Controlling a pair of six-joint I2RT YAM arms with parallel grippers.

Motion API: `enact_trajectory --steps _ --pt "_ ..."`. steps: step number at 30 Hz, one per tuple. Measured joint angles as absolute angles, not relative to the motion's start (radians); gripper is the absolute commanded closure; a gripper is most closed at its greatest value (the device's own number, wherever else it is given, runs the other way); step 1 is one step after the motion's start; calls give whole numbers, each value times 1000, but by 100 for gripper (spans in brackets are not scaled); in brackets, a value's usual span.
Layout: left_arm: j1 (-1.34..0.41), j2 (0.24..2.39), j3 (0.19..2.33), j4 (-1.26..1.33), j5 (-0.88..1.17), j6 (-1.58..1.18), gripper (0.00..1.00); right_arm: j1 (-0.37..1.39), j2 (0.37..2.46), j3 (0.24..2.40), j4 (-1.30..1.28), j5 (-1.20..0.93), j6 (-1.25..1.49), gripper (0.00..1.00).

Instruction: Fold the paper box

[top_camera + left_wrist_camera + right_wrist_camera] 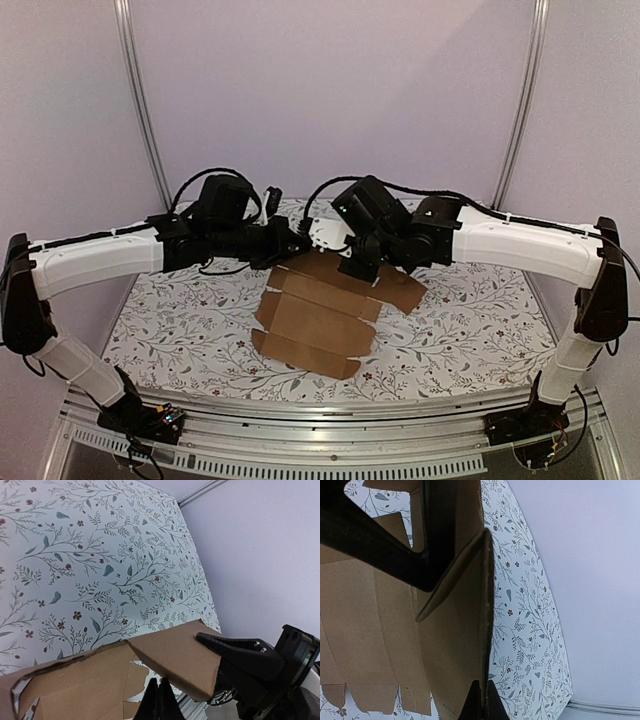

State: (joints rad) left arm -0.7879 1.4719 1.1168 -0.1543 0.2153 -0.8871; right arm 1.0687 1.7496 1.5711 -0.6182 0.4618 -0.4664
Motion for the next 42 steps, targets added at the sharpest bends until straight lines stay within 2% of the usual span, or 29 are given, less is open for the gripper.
enact_trajectory --steps 14,25,42 --pt "-798 1470 1127 -189 202 -854 100 1078 1750 1565 -594 477 -434 100" --pt "-799 1241 1016 -333 58 -771 100 1075 1749 1545 -592 484 -418 100" --pt "-799 1204 910 -386 -157 -699 100 1070 1704 1536 -595 341 -312 100"
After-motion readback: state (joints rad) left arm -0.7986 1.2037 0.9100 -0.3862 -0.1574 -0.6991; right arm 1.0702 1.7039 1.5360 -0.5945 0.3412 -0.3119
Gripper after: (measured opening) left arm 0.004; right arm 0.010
